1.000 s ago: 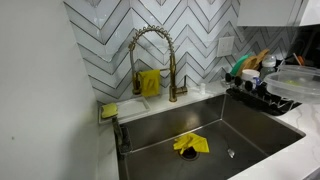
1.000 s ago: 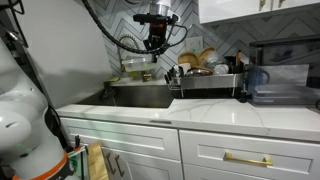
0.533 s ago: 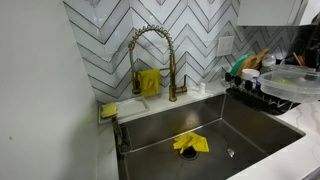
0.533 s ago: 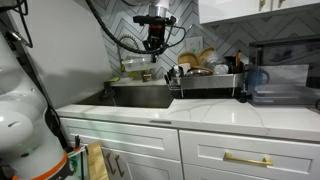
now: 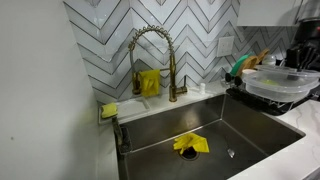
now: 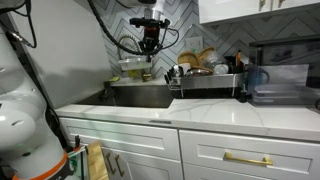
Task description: Remove the lunchbox from the sink, put it on the counter, remove the lunchbox from the drying rack put it on the counter, put the lunchbox with a spoon in it in the lunchbox on the right and put them in the sink
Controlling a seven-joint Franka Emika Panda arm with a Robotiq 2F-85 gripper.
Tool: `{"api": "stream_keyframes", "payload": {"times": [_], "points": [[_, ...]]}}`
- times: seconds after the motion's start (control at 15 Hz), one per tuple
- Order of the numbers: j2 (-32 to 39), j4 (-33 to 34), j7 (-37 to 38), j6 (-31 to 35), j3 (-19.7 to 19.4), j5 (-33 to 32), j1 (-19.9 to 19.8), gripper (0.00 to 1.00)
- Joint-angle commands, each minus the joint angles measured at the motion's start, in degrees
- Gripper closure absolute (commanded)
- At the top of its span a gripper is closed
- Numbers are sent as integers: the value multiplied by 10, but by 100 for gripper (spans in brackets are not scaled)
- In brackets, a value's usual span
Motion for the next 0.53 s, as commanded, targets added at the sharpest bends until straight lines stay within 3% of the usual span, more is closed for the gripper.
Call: {"api": "stream_keyframes", "payload": {"times": [0.0,0.33,0.47], "points": [[38,35,91,-6,36,2,34,98],[106,62,240,29,73,-23,71,98],[122,54,264,87,74,-58,79,98]]}}
